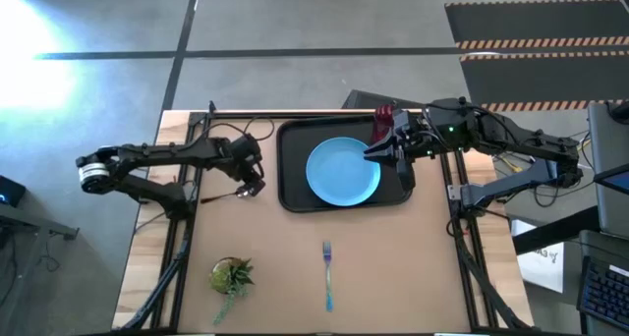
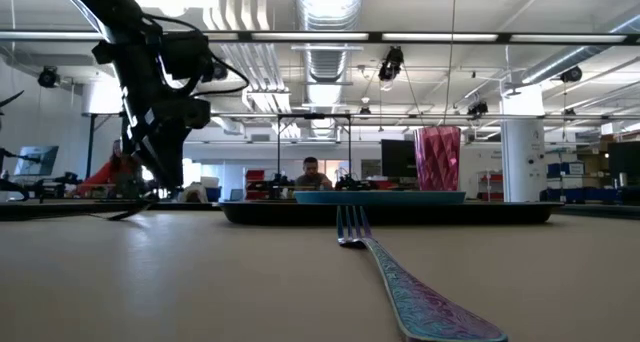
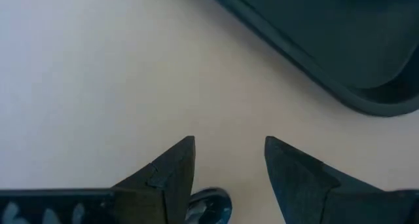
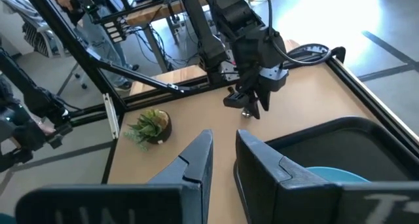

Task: Pick and place plate/cup/fork/spoon on tray
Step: Put the black spoon on the left side of the blue plate on the black tray

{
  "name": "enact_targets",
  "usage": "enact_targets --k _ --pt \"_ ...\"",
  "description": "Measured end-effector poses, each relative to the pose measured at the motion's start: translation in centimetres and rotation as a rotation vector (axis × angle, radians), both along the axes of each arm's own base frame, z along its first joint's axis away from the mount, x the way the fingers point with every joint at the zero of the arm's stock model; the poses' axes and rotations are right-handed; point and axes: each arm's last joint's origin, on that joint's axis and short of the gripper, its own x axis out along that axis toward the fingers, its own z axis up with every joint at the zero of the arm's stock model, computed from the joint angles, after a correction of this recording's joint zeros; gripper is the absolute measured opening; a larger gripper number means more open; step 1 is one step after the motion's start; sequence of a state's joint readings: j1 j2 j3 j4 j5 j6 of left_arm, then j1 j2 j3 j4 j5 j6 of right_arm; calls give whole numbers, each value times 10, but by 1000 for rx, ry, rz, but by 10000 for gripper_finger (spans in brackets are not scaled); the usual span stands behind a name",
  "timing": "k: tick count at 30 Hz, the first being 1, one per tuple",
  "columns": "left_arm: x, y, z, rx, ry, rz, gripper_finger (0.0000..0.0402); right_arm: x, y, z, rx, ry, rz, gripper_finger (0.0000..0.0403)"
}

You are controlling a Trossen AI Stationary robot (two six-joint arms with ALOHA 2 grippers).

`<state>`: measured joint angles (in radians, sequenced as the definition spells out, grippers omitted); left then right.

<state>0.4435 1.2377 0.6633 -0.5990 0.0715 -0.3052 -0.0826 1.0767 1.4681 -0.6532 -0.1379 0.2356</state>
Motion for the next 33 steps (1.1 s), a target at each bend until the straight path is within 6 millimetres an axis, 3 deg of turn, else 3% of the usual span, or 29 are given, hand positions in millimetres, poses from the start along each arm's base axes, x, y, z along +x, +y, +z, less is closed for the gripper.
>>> enact_targets --k 10,17,24,33 --pt "-14 -7 -2 -89 155 -164 167 0 0 0 0 0 0 57" --pt "-13 -9 0 -145 107 -257 166 0 0 0 0 0 -1 57" --pt "-16 -2 0 -42 183 -155 166 3 0 -2 -2 7 -7 57" --pt "-15 0 1 -3 190 -117 166 25 -2 -16 31 69 1 57"
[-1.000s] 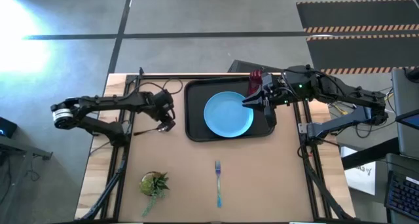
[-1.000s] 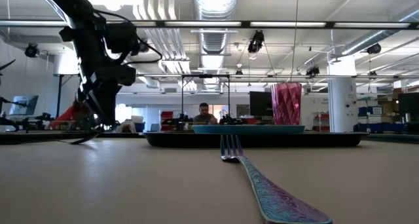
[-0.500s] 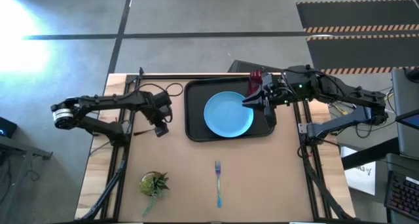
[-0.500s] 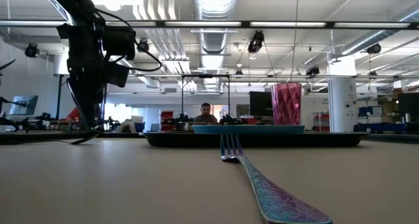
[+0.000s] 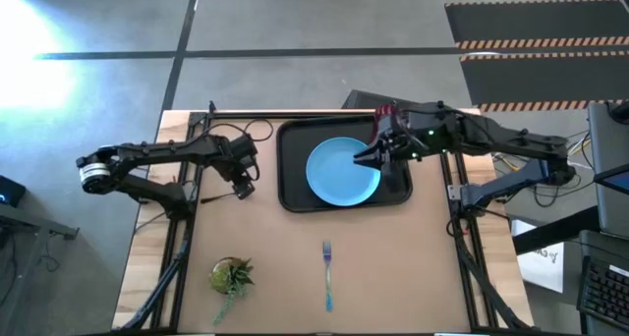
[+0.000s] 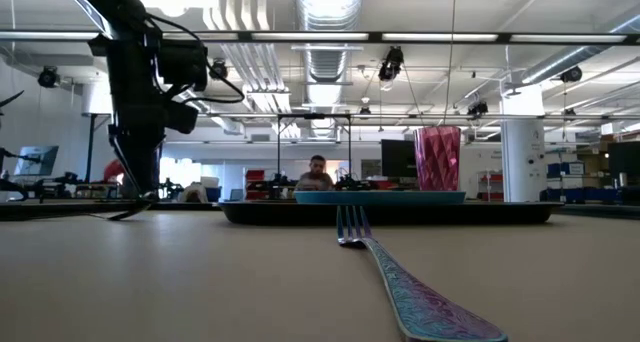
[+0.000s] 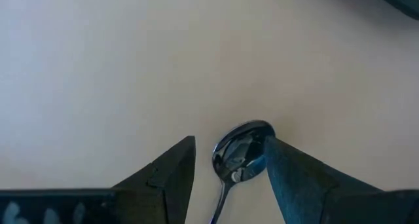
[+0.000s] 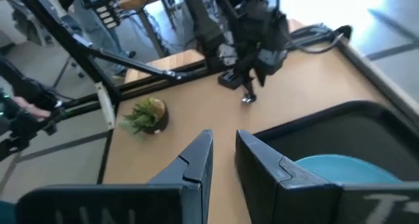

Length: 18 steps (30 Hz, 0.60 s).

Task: Pick and place plate/cup/fork/spoon on tray
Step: Put the black spoon on the left side of the blue plate on the black tray

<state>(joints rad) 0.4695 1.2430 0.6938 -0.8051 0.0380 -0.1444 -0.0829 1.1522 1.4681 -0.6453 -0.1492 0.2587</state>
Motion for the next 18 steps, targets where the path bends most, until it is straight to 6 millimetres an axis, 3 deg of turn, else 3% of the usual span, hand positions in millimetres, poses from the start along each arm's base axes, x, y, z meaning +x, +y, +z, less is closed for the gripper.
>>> enact_targets --k 7,18 --pt "2 0 -7 -32 11 -18 166 9 1 -6 39 26 33 57" --pt "14 4 -40 -154 138 -74 166 6 1 0 37 -20 33 57"
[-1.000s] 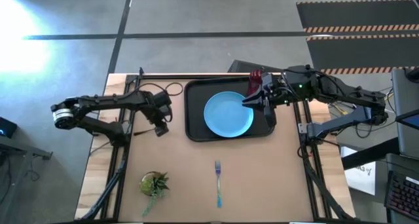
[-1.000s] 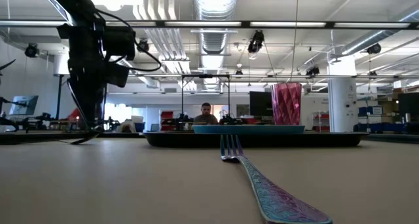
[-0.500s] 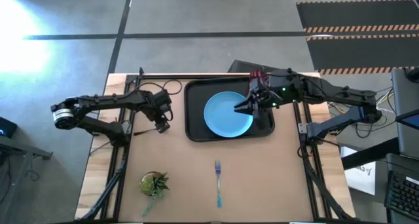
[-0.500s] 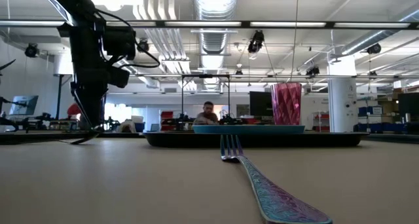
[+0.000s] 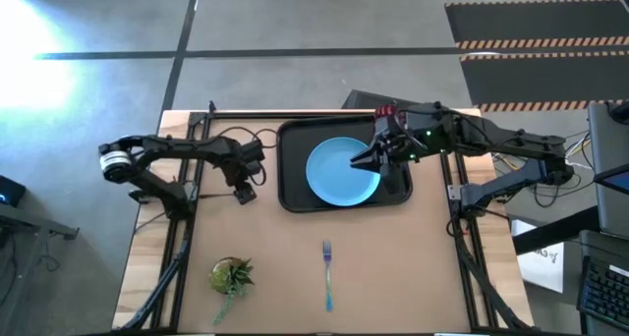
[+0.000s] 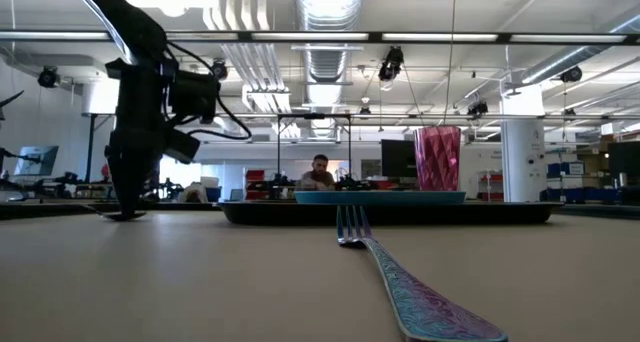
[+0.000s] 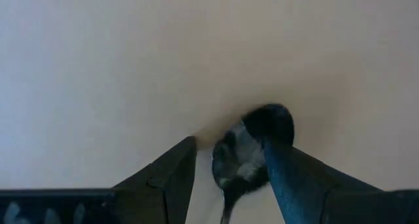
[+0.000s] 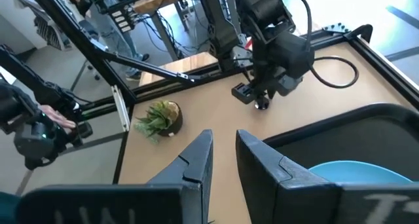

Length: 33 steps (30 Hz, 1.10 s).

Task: Pick and place plate/cup/fork/spoon on tray
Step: Put the black spoon on the left side of the blue plate on the black tray

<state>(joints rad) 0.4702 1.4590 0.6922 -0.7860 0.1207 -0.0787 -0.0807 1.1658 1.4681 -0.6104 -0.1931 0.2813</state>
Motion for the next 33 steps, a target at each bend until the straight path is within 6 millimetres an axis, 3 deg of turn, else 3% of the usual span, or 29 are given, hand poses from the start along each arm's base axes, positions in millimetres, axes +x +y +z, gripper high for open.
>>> enact_targets --k 14,17,22,33 --pt "3 -2 3 -72 -97 -44 159 -2 0 1 -5 -6 -9 57" --pt "3 -4 2 -92 -104 -46 130 -2 0 1 -5 -6 -9 57" --pt "1 -4 -2 -69 -110 -47 19 -2 0 2 -5 -8 -9 57" --pt "8 1 5 40 -141 -42 0 -2 0 2 -5 -8 -9 57"
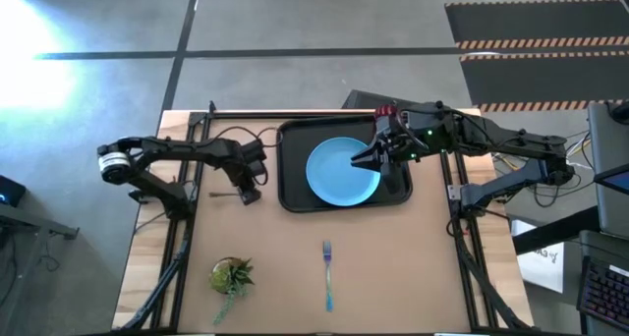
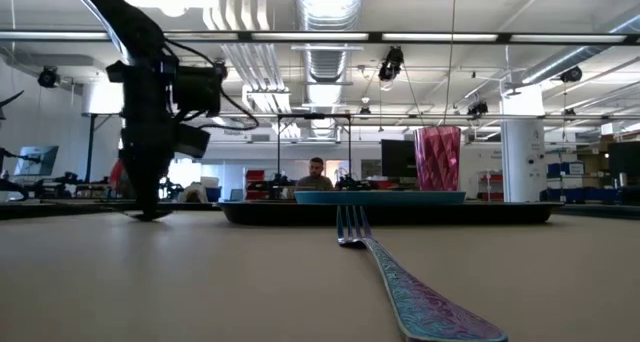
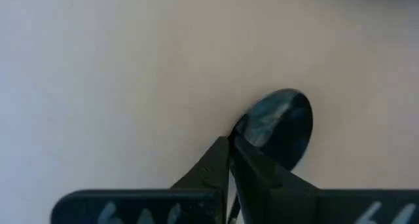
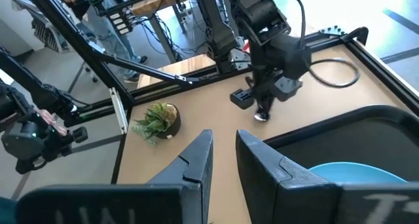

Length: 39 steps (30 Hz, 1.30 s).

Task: Pick and place plate/cup/fork/spoon on tray
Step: Put the black spoon on the left side of the blue plate on the black tray

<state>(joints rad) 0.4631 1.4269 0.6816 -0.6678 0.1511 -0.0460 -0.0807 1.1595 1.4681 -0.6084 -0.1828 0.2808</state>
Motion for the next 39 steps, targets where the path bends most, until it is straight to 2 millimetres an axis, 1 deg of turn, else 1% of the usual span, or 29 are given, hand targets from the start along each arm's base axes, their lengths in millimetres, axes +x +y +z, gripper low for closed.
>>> enact_targets --k 3,12,14,17,20,23,27,35,39 --pt "2 1 6 7 -5 22 0 0 0 0 0 0 0 57" --pt "17 9 32 43 -88 27 1 0 0 0 0 1 0 57" --pt "16 8 38 26 -58 38 1 0 0 0 0 1 0 57" --pt "10 5 41 -24 30 84 0 0 0 -1 1 8 0 57" --pt "2 -1 41 -62 118 72 0 0 0 -1 1 11 1 57" --pt "-3 -4 38 -82 163 69 4 -1 0 -1 3 16 2 57" --pt "-4 -7 36 -90 174 84 34 -1 0 -2 5 23 12 57" --pt "2 -20 33 -101 177 128 134 -1 2 -2 22 24 51 57" --pt "1 -29 25 -105 189 132 164 -2 2 -3 28 31 64 57"
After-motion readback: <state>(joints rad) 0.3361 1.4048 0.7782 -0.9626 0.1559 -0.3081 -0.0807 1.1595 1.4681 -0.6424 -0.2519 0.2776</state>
